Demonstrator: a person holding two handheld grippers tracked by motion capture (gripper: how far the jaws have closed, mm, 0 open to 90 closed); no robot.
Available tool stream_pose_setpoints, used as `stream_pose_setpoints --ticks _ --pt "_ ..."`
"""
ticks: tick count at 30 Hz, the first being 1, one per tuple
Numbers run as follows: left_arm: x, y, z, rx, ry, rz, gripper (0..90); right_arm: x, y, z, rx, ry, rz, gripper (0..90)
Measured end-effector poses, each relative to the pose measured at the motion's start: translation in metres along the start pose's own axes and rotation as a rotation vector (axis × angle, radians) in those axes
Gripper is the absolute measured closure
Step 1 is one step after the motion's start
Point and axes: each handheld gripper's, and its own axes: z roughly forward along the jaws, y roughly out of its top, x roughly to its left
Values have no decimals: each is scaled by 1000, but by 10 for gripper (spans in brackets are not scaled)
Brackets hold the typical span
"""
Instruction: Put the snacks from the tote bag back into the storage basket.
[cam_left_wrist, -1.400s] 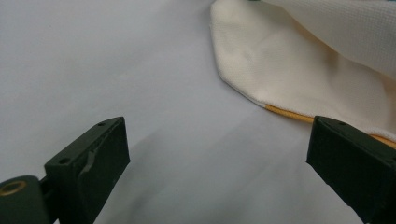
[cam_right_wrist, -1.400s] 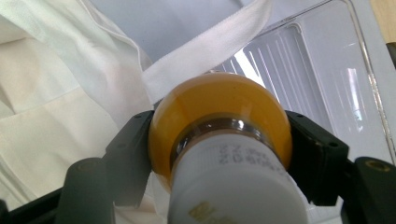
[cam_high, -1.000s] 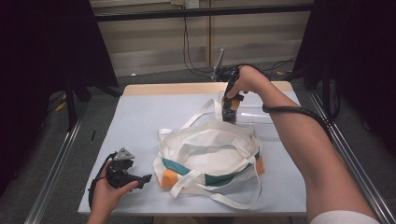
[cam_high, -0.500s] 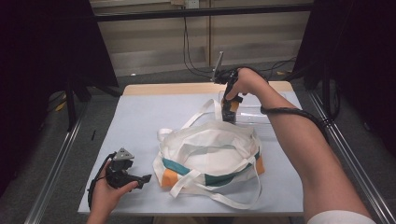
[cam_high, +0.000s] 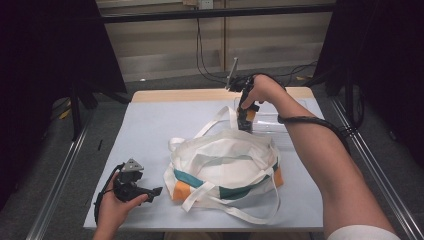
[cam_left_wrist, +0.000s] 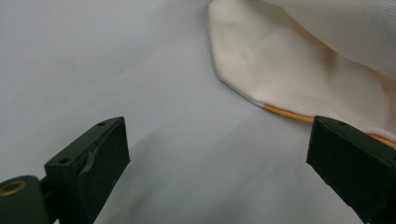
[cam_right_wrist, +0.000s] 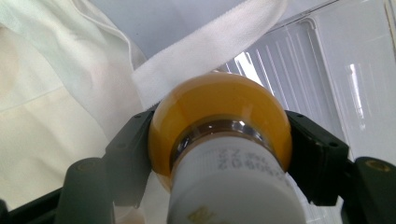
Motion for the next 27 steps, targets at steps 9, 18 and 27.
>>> stream_pose_setpoints --ticks 9,18,27 --pt "1 0 0 13 2 15 54 0 0 5 6 1 0 305" --pt "0 0 0 8 -2 2 55 0 0 6 3 3 15 304" --pt "0 -1 -1 4 -3 3 55 0 2 6 10 2 7 301"
